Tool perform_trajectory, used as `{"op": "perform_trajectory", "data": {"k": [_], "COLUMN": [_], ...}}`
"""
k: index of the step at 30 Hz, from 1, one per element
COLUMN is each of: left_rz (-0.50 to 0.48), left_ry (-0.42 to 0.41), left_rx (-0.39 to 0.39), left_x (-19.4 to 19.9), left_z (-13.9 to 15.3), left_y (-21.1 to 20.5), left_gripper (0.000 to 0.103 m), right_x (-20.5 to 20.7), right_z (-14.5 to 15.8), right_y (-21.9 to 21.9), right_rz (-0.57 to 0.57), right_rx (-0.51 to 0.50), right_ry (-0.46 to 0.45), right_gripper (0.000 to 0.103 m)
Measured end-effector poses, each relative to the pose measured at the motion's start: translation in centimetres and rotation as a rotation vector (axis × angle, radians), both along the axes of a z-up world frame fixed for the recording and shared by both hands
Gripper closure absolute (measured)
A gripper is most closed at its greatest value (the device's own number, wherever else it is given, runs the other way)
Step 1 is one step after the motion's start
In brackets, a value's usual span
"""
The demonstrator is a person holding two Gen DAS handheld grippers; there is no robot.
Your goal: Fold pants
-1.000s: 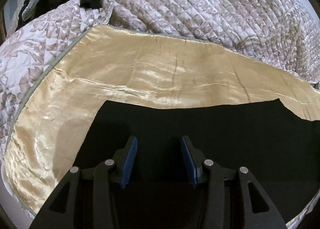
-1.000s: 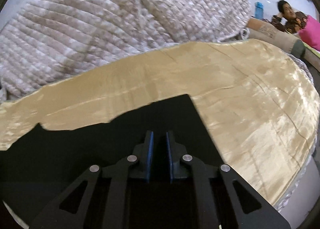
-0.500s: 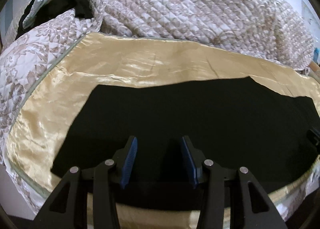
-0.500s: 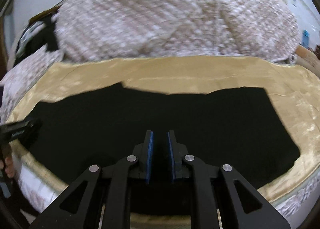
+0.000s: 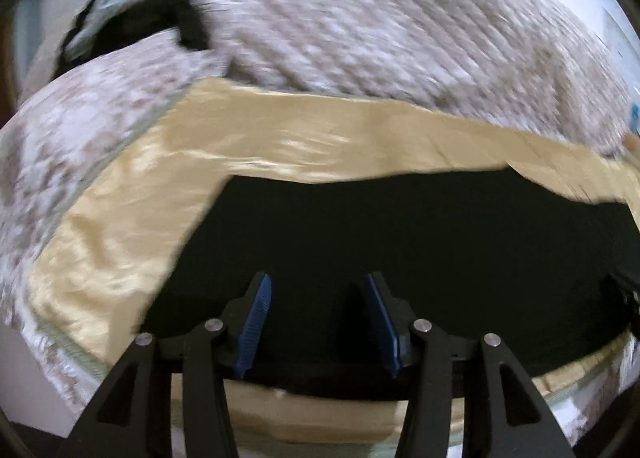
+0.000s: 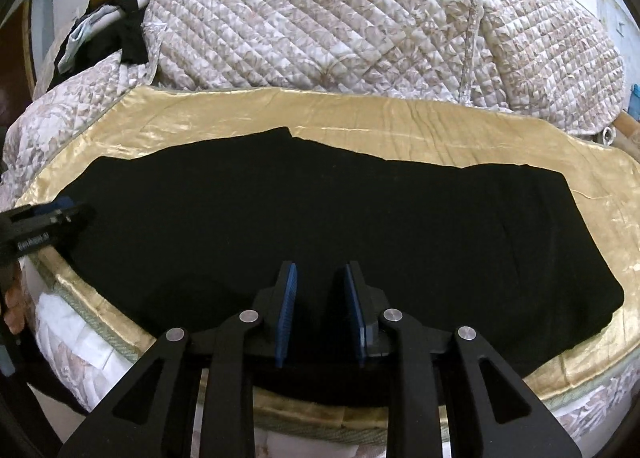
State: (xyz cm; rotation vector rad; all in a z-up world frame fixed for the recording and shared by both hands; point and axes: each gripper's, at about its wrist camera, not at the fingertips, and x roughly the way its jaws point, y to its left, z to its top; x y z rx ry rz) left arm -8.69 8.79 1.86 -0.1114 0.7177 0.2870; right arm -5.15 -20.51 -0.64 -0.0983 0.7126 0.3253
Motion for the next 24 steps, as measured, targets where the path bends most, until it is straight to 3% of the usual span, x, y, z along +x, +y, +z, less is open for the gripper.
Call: {"op": "perform_trajectory", "data": {"k": [4, 7, 10, 21, 24], "left_rz": [0.108, 0.119, 0.122, 0.132, 0.143], "left_ry": [-0.032, -0.072, -0.059, -0.103, -0.119], "left_rx": [-0.126, -0.244, -0.321, -0.434, -0.409], "left_x": [-2.7, -5.2, -6.4, -4.0, -3.3], "left_z": [-0.2, -0.5, -1.6, -2.4, -2.5], "left_y": [3.8, 4.8, 5.0, 6.5, 6.3], "left_gripper": [0.051, 0.051, 0.051, 0.041, 0.042], "right_x": [-0.1, 0.1, 0.3, 0.6, 0.7], "right_z": [-0.1, 0.0, -0.1, 0.0, 0.0], "right_y": [0.3, 0.3, 0.4, 0.2, 0.0], "right_rz": [0.0, -0.007, -0.007, -0.009, -0.021], "right_rx": [-0.001, 0.016, 0.031, 0.055, 0.069], "right_ry": [-0.002, 0.005, 0.015, 0.02, 0.023], "right_gripper": [0.078, 0.078, 0.078, 0.078, 0.078]}}
